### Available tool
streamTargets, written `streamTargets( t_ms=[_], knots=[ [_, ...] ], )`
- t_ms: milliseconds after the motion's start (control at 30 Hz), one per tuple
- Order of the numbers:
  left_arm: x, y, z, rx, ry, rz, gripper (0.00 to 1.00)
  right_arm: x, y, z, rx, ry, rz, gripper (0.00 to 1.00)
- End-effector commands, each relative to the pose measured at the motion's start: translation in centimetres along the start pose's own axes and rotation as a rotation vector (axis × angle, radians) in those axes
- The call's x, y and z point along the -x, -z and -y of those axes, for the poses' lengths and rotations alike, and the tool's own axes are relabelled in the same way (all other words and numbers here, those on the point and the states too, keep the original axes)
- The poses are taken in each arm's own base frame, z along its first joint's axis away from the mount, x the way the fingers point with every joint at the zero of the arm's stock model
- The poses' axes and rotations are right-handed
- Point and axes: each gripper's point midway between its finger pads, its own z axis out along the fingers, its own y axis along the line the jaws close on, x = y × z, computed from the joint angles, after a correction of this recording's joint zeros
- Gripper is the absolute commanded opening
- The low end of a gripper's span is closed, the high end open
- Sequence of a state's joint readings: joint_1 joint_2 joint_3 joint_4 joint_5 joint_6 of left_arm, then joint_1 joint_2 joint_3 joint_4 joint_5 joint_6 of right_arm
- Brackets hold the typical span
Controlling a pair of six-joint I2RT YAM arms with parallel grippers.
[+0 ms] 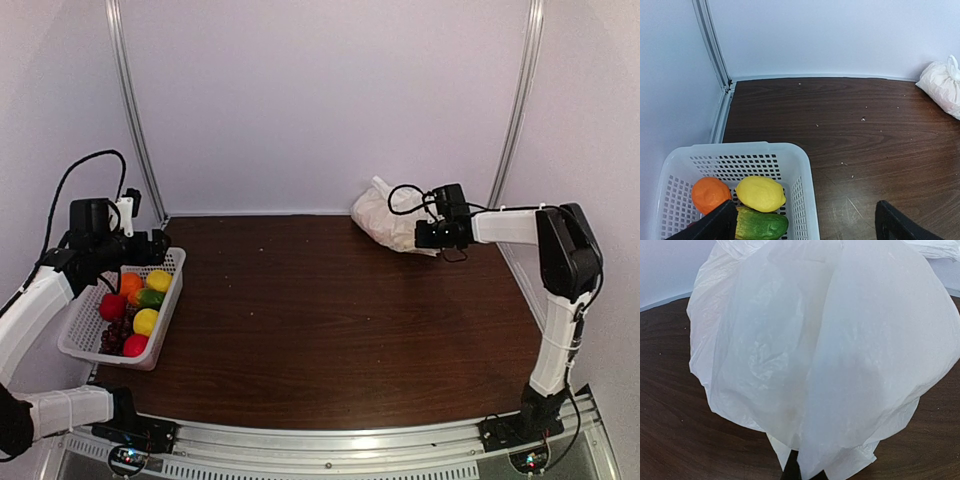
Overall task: Untie the knot of the plastic bag and take out the fruit
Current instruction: Move the takeout bag to the center of the board.
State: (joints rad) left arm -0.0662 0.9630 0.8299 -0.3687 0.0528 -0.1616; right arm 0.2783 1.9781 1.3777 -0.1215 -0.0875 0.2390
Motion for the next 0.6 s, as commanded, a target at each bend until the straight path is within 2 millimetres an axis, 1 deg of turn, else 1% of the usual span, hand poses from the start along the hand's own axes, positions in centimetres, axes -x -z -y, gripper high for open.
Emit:
streamTargets(
  t_ms=[0, 133, 300, 433, 467, 567],
  knots=[
    [1.3, 0.2, 0.1, -0.011, -0.011, 0.032, 0.97, -1.1, 2.3, -3.0, 0.034, 0.051, 0.012, 0.00],
    [1.3, 0.2, 0.2, -0.014, -0.010, 0.036, 0.97, -3.3, 4.5, -5.3, 0.060, 0.077, 0.007, 0.00],
    [1.3, 0.2, 0.3, -0.020, -0.004, 0.039, 0.97, -6.6, 7.3, -8.8, 0.122, 0.120, -0.016, 0.00],
    [1.3, 0.2, 0.4, -0.028, 0.000, 0.043, 0.97, -9.5, 9.8, -11.0, 0.172, 0.135, -0.043, 0.00],
    [1.3, 0.2, 0.5, -0.033, 0.000, 0.046, 0.97, -10.6, 10.4, -11.5, 0.193, 0.129, -0.054, 0.00],
    [1.4, 0.3, 1.1, -0.069, -0.010, 0.052, 0.97, -12.8, 12.4, -13.6, 0.264, 0.131, -0.067, 0.00]
  ],
)
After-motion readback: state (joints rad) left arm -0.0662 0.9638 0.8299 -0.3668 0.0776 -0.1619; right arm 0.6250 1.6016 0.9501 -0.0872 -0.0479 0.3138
